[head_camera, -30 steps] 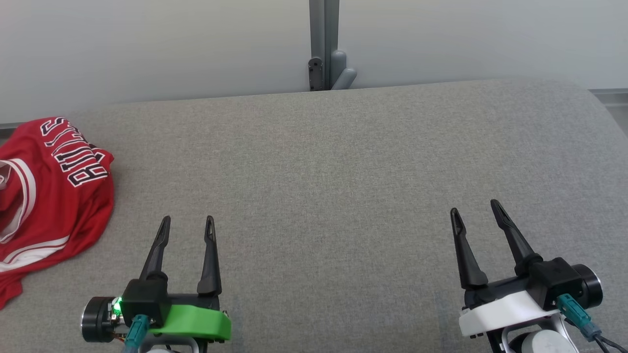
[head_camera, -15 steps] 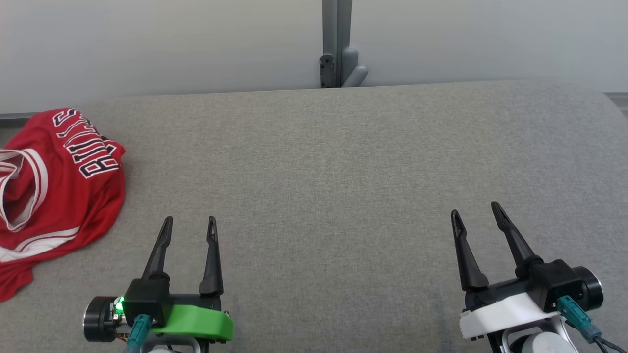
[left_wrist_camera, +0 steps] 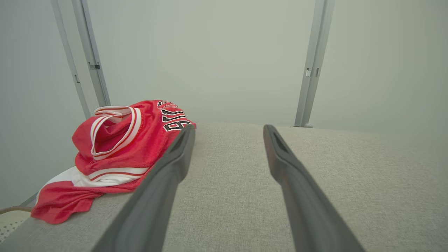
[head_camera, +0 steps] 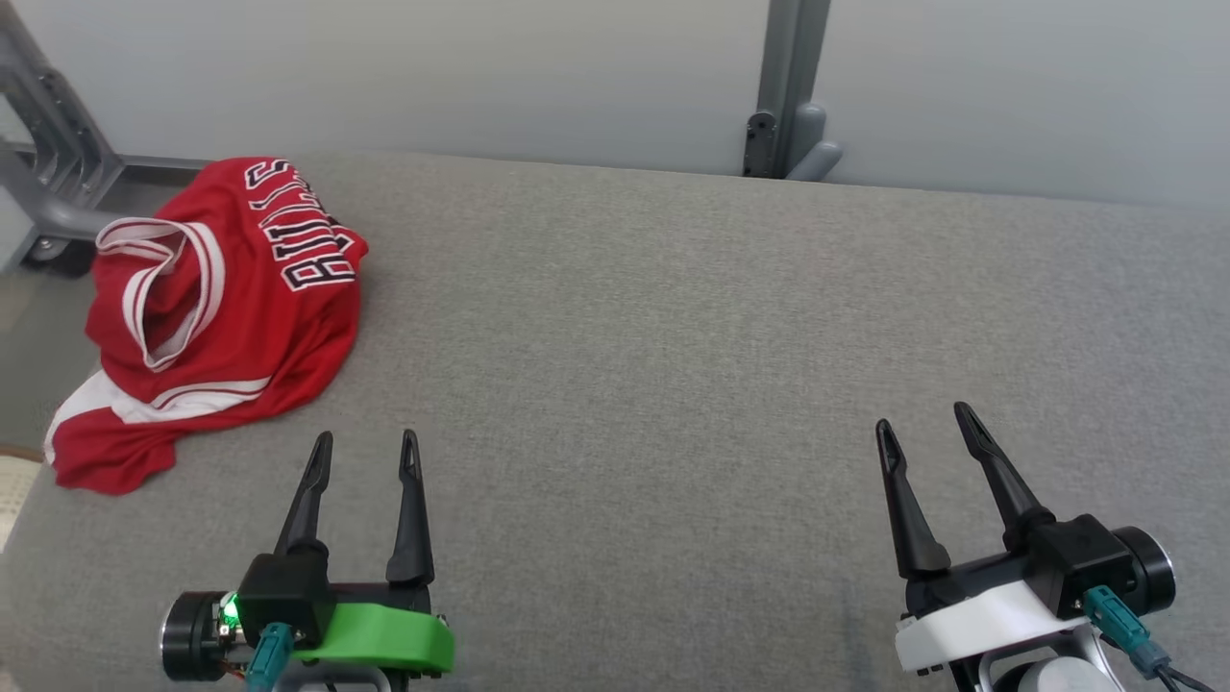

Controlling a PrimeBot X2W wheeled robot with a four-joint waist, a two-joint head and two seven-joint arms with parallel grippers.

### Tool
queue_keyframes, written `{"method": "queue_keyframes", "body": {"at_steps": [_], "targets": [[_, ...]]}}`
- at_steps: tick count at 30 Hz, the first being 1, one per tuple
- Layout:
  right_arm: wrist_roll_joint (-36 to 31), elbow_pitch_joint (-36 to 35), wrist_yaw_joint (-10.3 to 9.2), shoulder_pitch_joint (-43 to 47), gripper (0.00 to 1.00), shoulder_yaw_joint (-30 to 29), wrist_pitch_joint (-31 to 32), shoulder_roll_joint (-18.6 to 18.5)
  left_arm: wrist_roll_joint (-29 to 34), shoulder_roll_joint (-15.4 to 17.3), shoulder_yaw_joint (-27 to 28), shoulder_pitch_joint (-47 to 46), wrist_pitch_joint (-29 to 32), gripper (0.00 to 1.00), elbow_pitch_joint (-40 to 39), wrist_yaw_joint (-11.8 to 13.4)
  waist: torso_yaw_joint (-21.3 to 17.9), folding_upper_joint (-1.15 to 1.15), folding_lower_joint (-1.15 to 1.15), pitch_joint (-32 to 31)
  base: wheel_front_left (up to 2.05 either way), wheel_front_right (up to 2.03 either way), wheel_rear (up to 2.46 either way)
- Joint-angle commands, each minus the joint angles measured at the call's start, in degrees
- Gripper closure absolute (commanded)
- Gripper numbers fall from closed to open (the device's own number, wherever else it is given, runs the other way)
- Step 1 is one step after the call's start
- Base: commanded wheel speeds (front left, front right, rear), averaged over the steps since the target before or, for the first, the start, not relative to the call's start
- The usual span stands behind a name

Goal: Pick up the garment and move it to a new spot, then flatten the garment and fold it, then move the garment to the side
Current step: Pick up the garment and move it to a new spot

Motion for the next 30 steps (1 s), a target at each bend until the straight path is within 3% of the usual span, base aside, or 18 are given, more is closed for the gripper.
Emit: {"method": "queue_keyframes", "body": {"at_steps": [1, 17, 30], "targets": [[-0.2, -0.1, 0.00, 0.5, 0.00, 0.0, -0.3, -0.2, -0.2, 0.2, 0.1, 0.6, -0.2, 0.00, -0.1, 0.3, 2.8, 0.00, 0.00, -0.1, 0.00, 0.00, 0.00], [0.7, 0.4, 0.00, 1.4, 0.00, 0.8, -0.3, -0.2, 1.3, 0.2, 0.4, 1.3, -0.2, 0.00, -0.1, 0.1, 13.7, 0.00, 0.00, -0.5, 0.00, 0.00, 0.00], [0.8, 0.8, 0.00, 1.7, 0.00, 1.6, -0.3, -0.2, 0.9, 0.2, 1.5, 1.3, -0.2, 0.00, -0.2, -0.1, 16.1, 0.00, 0.00, -0.6, 0.00, 0.00, 0.00]]}}
